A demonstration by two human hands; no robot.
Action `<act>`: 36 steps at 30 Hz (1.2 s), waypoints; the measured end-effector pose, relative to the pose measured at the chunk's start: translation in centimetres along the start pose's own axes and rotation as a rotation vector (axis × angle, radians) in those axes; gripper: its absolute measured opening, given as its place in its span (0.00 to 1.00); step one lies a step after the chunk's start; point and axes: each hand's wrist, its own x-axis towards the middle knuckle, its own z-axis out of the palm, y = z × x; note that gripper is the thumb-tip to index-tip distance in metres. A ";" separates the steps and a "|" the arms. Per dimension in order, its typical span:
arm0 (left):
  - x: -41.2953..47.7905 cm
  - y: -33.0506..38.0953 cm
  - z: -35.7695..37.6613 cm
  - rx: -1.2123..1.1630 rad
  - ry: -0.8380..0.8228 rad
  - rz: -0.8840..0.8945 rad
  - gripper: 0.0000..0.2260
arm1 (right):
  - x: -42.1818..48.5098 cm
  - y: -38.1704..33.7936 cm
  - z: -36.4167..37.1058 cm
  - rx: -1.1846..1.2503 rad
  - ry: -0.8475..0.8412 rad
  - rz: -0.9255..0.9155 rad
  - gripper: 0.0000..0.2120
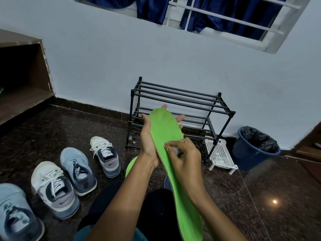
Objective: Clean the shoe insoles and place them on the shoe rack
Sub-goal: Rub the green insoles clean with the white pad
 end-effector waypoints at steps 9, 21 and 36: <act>-0.1 -0.1 0.0 0.028 0.014 -0.019 0.30 | 1.4 0.5 -0.1 -0.075 0.092 0.010 0.06; -0.3 -0.1 0.5 0.028 0.025 -0.068 0.31 | 1.9 0.7 -0.7 -0.116 0.099 -0.010 0.05; -0.2 0.0 0.6 0.070 0.083 -0.068 0.31 | 1.0 0.5 -0.1 -0.076 0.032 -0.030 0.06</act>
